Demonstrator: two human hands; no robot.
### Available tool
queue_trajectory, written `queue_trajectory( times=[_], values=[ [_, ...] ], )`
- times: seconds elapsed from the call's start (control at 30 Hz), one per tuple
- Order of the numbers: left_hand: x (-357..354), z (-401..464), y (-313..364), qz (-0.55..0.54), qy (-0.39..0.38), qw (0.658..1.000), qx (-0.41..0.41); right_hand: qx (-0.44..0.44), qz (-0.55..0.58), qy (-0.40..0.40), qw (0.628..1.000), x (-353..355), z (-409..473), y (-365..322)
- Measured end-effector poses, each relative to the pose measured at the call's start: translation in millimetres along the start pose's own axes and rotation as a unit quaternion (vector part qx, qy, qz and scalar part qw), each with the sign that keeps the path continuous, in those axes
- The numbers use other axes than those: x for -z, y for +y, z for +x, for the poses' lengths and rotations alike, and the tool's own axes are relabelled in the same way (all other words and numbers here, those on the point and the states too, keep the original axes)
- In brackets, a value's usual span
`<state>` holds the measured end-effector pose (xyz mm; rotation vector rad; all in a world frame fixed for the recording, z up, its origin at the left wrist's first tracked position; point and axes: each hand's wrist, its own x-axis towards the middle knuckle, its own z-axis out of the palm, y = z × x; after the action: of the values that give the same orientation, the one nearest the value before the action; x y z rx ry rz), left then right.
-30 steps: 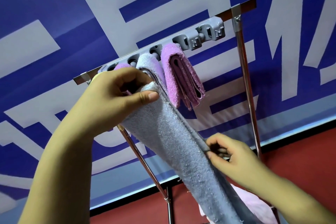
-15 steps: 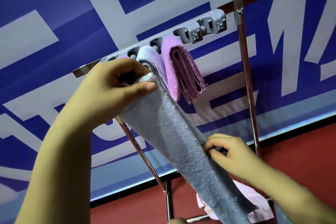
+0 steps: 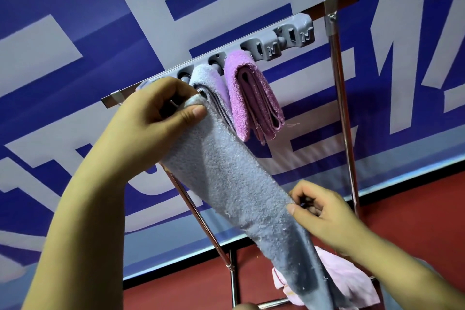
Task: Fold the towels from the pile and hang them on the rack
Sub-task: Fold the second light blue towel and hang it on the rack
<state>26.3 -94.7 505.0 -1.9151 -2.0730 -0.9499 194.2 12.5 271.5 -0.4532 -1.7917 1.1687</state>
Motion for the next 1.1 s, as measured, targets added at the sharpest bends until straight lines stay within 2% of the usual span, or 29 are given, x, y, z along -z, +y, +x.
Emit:
queue_trajectory(
  times=[0.17,0.27,0.37,0.43,0.53,0.7,0.8,0.87,0.93,1.0,1.1],
  values=[
    [0,2,-2,0.009,0.004,1.000,-0.006,0.005,-0.025,0.011,1.000,-3,0,0],
    [1,3,-3,0.010,-0.002,1.000,-0.014,0.063,-0.088,-0.058,0.992,-1,-1,-3],
    [0,3,-2,0.012,-0.019,1.000,-0.018,0.060,-0.142,-0.139,0.978,0,0,-7],
    [-4,3,-3,0.026,-0.026,0.999,-0.023,0.042,-0.168,-0.187,0.967,-2,1,-12],
    [-15,4,-6,0.035,-0.031,0.999,-0.024,-0.037,-0.170,-0.248,0.953,-2,3,-23],
    [-44,11,-30,0.033,0.001,0.999,0.016,-0.141,-0.036,-0.249,0.957,4,0,-37],
    [-68,11,-52,0.076,-0.003,0.996,0.035,-0.175,0.128,-0.221,0.951,10,2,-45],
    [-85,4,-64,0.058,-0.027,0.996,0.058,-0.203,0.266,-0.184,0.924,16,5,-46],
    [-95,-10,-67,-0.007,-0.030,0.994,0.105,-0.204,0.351,-0.155,0.900,21,9,-46],
    [-102,-29,-62,-0.119,-0.048,0.981,0.144,-0.202,0.357,-0.132,0.903,23,13,-47],
    [-118,-62,-52,-0.295,-0.098,0.933,0.180,-0.216,0.355,-0.087,0.905,22,16,-53]
  ],
)
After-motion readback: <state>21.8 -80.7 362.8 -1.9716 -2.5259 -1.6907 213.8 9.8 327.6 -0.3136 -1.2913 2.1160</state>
